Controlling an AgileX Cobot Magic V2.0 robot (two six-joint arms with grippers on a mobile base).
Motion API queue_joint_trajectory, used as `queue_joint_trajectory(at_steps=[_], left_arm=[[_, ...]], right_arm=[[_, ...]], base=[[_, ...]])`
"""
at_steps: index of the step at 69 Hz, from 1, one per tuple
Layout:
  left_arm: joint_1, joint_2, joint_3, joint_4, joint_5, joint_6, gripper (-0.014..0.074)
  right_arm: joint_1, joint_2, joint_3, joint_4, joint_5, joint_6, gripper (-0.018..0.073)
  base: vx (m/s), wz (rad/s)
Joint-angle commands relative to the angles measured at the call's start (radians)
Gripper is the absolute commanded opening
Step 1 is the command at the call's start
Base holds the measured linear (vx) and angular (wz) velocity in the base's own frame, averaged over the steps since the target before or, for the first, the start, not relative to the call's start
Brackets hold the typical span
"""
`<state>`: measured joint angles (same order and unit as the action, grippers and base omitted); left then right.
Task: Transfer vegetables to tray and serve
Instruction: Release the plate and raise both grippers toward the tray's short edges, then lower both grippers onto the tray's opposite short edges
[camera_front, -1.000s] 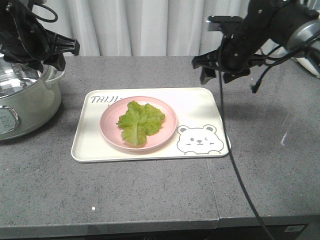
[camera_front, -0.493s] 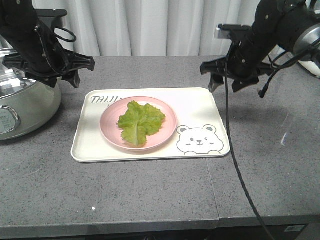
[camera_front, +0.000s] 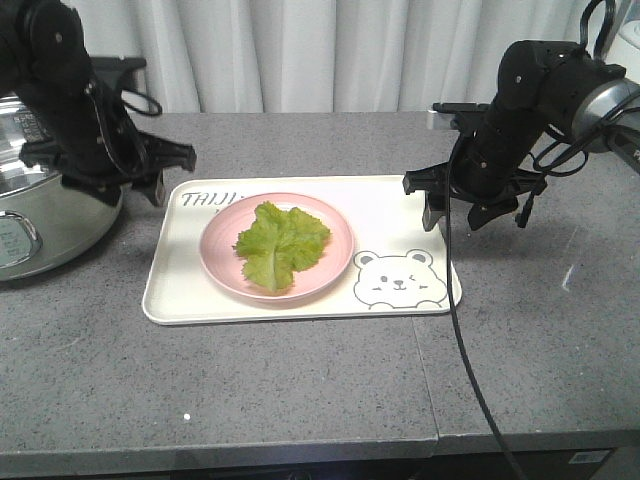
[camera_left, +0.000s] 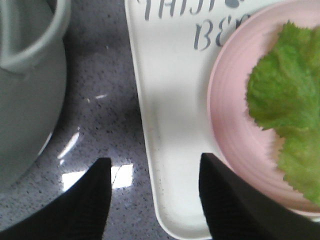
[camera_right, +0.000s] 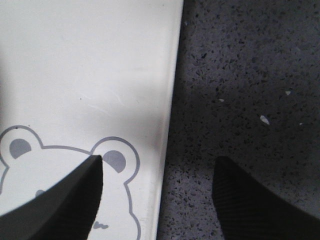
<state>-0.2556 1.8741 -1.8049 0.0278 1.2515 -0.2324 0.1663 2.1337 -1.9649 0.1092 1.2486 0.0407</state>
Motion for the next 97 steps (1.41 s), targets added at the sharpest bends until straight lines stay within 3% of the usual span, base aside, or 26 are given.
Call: queue_joint_trajectory(at_steps=[1, 51, 75, 89, 97], left_arm=[[0.001, -0.058, 0.035, -0.028, 0.009, -0.008, 0.0391], [0.001, -0.096, 0.089, -0.028, 0.009, -0.01, 0.0391], [0.001, -0.096, 0.089, -0.028, 0.009, -0.01, 0.0391], [0.001, -0.097, 0.089, -0.028, 0.009, -0.009, 0.0391], [0.001, -0.097, 0.089, -0.028, 0.009, -0.008, 0.0391]], right_arm=[[-0.007, -0.063, -0.022, -0.002, 0.04, -0.011, 0.0455], [-0.005, -0.065, -0.021, 0.002, 0.042, 0.013, 0.0455], [-0.006, -0.123, 0.102, -0.041, 0.041, 0.002, 0.0453], [-0.005, -0.127, 0.102, 0.046, 0.042, 0.0, 0.0453], [-0.005, -0.127, 0.102, 0.042, 0.042, 0.003, 0.0453]], base=[[0.0, 0.0], [0.0, 0.0], [0.0, 0.0], [0.0, 0.0], [0.0, 0.0]])
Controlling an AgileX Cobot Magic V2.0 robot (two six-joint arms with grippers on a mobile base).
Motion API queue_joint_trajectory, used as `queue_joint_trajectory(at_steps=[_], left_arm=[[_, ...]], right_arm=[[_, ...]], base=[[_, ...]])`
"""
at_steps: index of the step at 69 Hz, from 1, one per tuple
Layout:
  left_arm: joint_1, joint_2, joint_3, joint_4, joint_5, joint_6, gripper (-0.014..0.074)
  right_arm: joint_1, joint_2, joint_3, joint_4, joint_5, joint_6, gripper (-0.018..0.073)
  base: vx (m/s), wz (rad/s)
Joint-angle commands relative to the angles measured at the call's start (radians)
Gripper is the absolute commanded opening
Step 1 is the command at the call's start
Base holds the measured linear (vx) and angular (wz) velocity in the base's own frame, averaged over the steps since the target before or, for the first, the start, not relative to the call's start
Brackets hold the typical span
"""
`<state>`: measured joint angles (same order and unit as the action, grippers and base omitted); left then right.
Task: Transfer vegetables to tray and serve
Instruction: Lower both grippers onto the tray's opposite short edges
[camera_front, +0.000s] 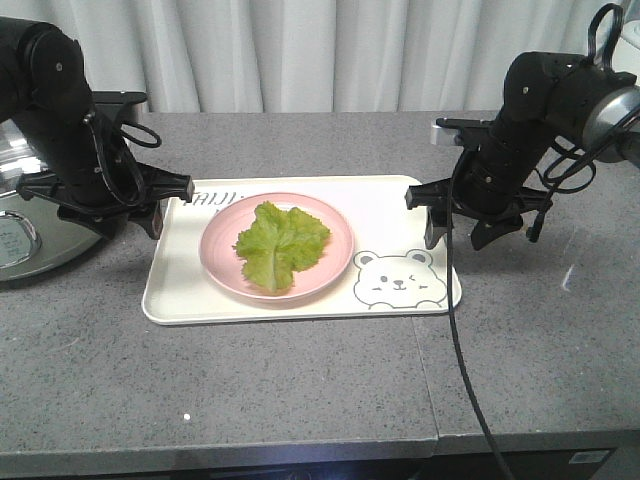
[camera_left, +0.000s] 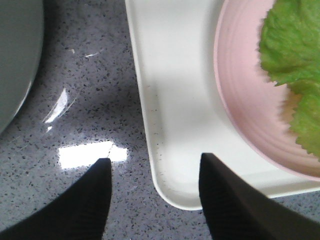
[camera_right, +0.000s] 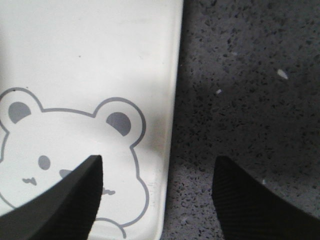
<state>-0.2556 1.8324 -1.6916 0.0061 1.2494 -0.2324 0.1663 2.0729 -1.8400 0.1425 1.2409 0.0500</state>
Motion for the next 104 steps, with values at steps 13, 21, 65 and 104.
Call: queue_joint_trajectory(at_steps=[13, 21, 65, 104], left_arm=[[0.001, -0.054, -0.024, -0.006, 0.011, -0.005, 0.0391], [0.001, -0.046, -0.024, -0.006, 0.011, 0.0, 0.0391], [0.002, -0.043, 0.081, -0.006, -0.031, 0.002, 0.0391], [0.001, -0.004, 0.107, -0.006, -0.069, 0.011, 0.0391]], right_arm=[[-0.005, -0.066, -0.021, 0.01, 0.049, 0.005, 0.0453], [-0.005, -0.066, 0.005, 0.006, 0.049, 0.005, 0.0453], [-0.005, -0.059, 0.051, 0.009, 0.048, -0.01, 0.0453], [-0.005, -0.048, 0.051, 0.002, 0.038, -0.009, 0.0453]], base=[[0.0, 0.0], [0.0, 0.0], [0.0, 0.0], [0.0, 0.0]])
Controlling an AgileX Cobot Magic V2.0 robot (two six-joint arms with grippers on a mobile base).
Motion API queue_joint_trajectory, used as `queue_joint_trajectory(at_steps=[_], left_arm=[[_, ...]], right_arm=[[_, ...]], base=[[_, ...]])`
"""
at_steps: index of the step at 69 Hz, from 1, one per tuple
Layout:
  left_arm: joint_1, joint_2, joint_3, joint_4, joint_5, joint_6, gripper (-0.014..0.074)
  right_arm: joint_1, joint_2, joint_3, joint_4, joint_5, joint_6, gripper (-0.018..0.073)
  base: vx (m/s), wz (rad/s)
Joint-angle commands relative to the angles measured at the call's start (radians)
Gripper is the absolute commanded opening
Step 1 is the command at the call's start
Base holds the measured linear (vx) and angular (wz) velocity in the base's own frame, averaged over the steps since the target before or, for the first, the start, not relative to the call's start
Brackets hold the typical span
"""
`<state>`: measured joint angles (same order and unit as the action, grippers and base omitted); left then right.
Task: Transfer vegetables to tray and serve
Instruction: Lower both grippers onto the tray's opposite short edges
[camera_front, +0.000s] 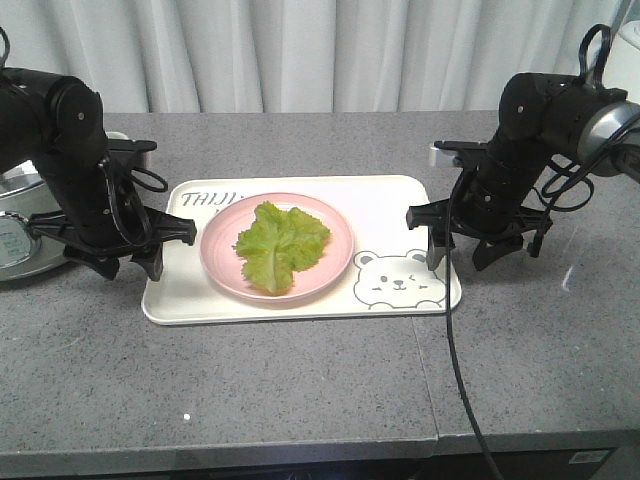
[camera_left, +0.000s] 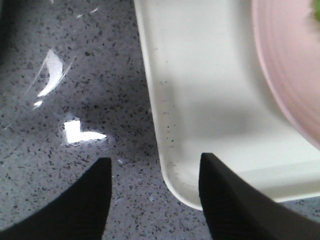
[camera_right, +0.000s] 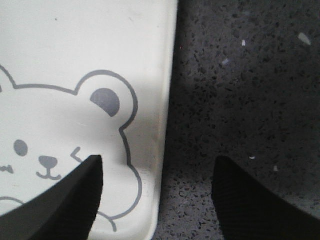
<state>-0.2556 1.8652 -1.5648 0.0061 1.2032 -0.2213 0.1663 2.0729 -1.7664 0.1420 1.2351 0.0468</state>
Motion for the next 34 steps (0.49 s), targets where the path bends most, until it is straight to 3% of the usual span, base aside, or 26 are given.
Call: queue_joint_trajectory(at_steps=[1, 34], left_arm=[[0.001, -0.034, -0.02, -0.006, -0.022, 0.0, 0.0391], [0.001, 0.021, -0.02, -0.015, -0.004, 0.014, 0.0391]], right_arm=[[-0.005, -0.046, -0.023, 0.003, 0.044, -0.006, 0.0453], [-0.005, -0.004, -0.023, 0.02, 0.048, -0.008, 0.0453]], base=[[0.0, 0.0], [0.0, 0.0]])
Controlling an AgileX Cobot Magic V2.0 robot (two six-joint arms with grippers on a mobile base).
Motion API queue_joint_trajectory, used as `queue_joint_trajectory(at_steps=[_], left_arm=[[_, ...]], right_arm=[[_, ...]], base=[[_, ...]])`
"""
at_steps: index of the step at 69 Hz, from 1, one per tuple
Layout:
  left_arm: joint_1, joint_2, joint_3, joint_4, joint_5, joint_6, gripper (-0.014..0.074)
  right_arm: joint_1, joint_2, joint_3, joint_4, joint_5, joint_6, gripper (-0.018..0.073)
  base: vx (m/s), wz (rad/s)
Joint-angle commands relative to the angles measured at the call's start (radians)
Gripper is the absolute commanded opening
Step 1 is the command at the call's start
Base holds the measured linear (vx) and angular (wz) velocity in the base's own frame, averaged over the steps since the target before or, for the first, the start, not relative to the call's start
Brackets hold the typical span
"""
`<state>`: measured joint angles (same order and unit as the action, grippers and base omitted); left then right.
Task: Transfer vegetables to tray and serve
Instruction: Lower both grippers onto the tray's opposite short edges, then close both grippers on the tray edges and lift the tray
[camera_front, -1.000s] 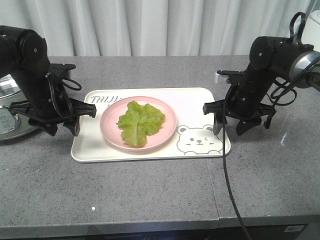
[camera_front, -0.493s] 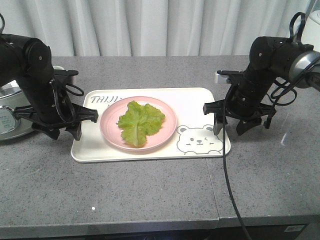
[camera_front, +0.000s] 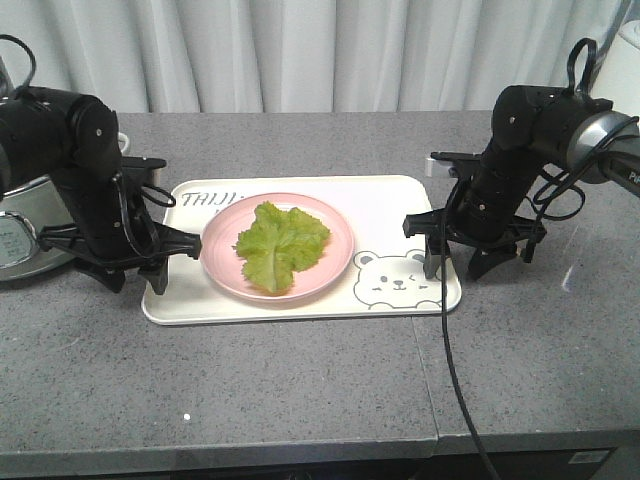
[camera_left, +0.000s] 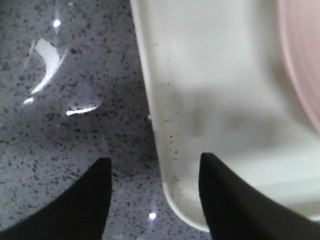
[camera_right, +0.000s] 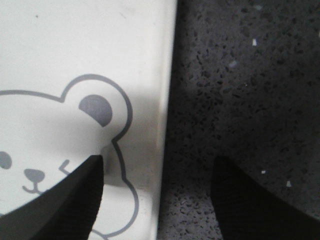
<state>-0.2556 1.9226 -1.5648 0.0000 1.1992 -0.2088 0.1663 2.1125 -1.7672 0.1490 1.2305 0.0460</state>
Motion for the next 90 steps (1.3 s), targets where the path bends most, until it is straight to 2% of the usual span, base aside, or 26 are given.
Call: queue_joint_trajectory(at_steps=[1, 21, 39, 49, 61, 72, 90], left_arm=[[0.001, -0.034, -0.02, -0.008, 0.001, 0.003, 0.0391], [0.001, -0.007, 0.022, -0.065, -0.011, 0.026, 0.0363], [0.001, -0.006, 0.081, -0.067, -0.045, 0.027, 0.0232], [0.001, -0.006, 0.081, -0.085, -0.057, 0.029, 0.012], [0.001, -0.006, 0.081, -0.094, -0.066, 0.032, -0.001], [0.001, -0.006, 0.078, -0.138, -0.075, 0.079, -0.0008], [0.001, -0.012, 0.078, -0.163, -0.084, 0.081, -0.0008]], right_arm=[[-0.005, -0.044, -0.022, 0.013, 0.052, -0.008, 0.0453], [-0.005, -0.044, -0.022, 0.012, 0.058, -0.013, 0.0453], [-0.005, -0.044, -0.022, 0.011, 0.058, -0.018, 0.0432], [-0.005, -0.044, -0.022, 0.011, 0.058, -0.024, 0.0345], [-0.005, -0.044, -0.022, 0.011, 0.058, -0.059, 0.0159], [-0.005, -0.044, -0.022, 0.014, 0.059, -0.076, -0.0016], [-0.006, -0.062, -0.023, 0.012, 0.05, -0.091, -0.0006]], base=[[0.0, 0.0], [0.0, 0.0], [0.0, 0.0], [0.0, 0.0], [0.0, 0.0], [0.0, 0.0], [0.0, 0.0]])
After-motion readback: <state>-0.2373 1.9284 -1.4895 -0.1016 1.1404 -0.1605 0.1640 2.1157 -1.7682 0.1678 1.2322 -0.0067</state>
